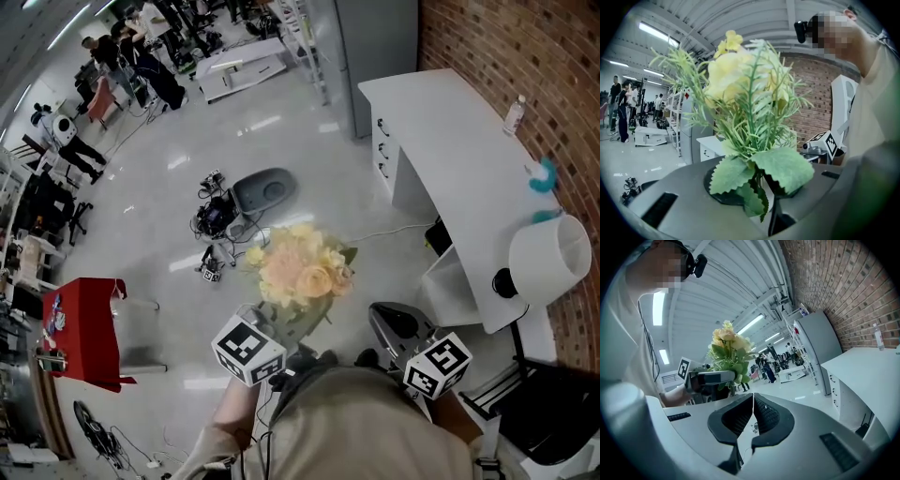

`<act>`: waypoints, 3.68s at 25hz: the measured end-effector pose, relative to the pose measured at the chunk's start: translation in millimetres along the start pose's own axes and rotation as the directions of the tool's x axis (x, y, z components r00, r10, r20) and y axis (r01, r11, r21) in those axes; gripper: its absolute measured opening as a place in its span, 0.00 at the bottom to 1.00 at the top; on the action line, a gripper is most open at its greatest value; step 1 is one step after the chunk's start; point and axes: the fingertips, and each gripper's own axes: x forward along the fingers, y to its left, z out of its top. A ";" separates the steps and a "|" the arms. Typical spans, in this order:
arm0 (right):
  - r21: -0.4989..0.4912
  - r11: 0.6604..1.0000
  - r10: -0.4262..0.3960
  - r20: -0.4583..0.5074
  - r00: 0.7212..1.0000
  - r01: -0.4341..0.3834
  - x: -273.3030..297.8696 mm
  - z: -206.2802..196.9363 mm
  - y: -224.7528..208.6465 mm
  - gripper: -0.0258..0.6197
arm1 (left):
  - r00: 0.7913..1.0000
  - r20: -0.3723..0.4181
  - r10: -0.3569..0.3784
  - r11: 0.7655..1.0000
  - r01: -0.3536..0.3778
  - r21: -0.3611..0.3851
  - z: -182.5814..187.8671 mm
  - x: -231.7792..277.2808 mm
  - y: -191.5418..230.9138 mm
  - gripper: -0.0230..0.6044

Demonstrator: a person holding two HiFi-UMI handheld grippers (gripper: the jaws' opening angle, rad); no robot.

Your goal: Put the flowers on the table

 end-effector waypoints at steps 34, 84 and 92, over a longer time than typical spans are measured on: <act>-0.062 0.949 -0.312 -0.042 0.949 0.309 136.3 73.6 -113.5 0.07 | 0.975 0.026 -0.219 0.976 0.219 -0.013 40.6 110.2 213.0 0.22; 0.075 0.960 -0.275 0.060 0.960 0.270 95.7 155.5 -347.9 0.07 | 0.946 -0.237 -0.221 0.961 0.253 0.113 85.1 385.1 209.3 0.22; 0.101 0.941 -0.329 0.048 0.943 0.323 86.3 156.4 -371.7 0.07 | 0.913 -0.317 -0.258 0.941 0.311 0.130 76.9 428.8 214.3 0.22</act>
